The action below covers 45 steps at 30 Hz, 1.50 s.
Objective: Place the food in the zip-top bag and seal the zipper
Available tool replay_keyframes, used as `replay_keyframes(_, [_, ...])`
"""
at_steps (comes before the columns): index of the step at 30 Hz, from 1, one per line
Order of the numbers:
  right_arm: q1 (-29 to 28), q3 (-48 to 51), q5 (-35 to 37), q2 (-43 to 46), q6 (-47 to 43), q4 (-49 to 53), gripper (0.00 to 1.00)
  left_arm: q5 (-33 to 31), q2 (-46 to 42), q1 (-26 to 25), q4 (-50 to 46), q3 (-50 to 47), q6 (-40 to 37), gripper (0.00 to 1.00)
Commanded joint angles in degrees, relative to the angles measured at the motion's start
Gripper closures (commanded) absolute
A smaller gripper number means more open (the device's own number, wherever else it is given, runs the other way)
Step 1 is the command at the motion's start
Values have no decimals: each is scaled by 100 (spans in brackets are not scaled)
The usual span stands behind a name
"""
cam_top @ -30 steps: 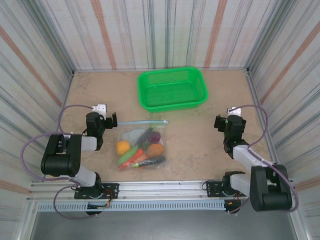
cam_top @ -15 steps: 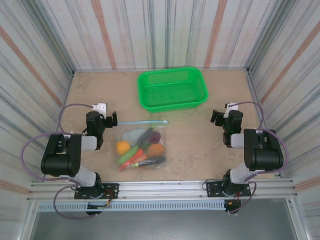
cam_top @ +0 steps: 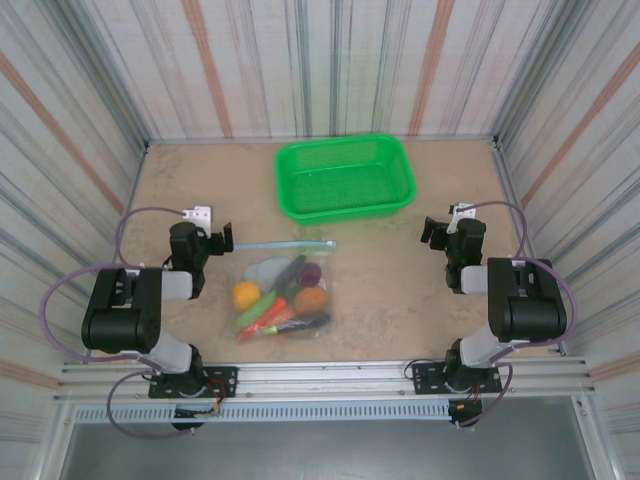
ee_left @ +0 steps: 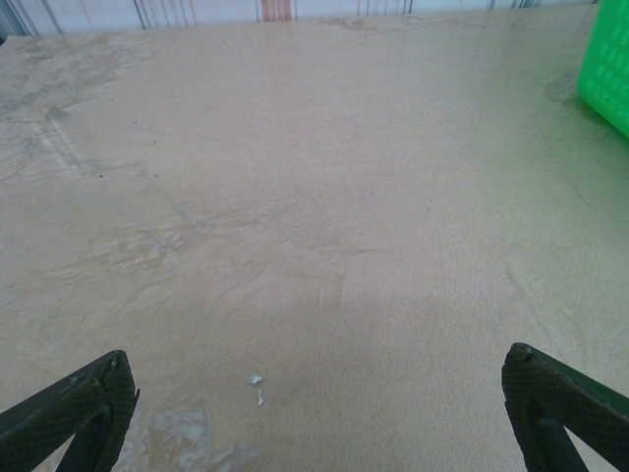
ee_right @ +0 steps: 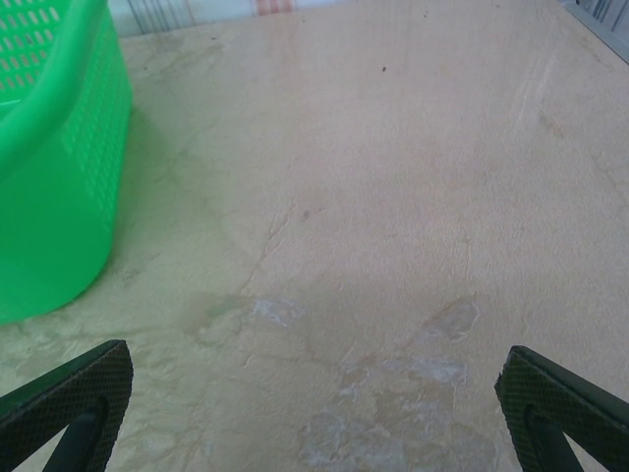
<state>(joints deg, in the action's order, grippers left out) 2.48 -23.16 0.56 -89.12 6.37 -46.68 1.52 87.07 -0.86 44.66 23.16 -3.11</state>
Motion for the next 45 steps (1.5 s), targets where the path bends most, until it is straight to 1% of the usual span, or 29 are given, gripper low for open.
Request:
replay_keyframes(1, [4, -58, 102, -5, -140, 53, 1, 181, -50, -78, 70, 37, -247, 1])
replay_keyframes(13, [18, -68, 63, -4, -120, 63, 1, 244, -64, -4, 24, 47, -176, 1])
replay_keyframes(18, [-213, 140, 475, 56, -242, -282, 1, 242, -65, -4, 20, 49, -178, 1])
replay_keyframes(19, [-205, 128, 444, 59, -234, -246, 1, 238, -67, -5, 25, 49, -172, 1])
replay_keyframes(22, [-30, 40, 57, 58, -167, -57, 1, 243, -65, -7, 19, 49, -169, 1])
replay_keyframes(25, [-50, 40, 115, 51, -173, -79, 1, 240, -67, -6, 23, 49, -171, 1])
replay_keyframes(28, [8, 38, -9, 57, -144, -65, 1, 239, -66, -10, 16, 49, -172, 1])
replay_keyframes(37, [7, 39, -11, 61, -142, -71, 1, -40, -76, -142, 96, 7, -209, 1])
replay_keyframes(43, [7, 39, -9, 52, -145, -67, 1, -23, -57, -141, 65, 37, -207, 1])
replay_keyframes(45, [8, 38, -12, 55, -143, -68, 1, 70, -23, -70, -37, 105, -164, 1])
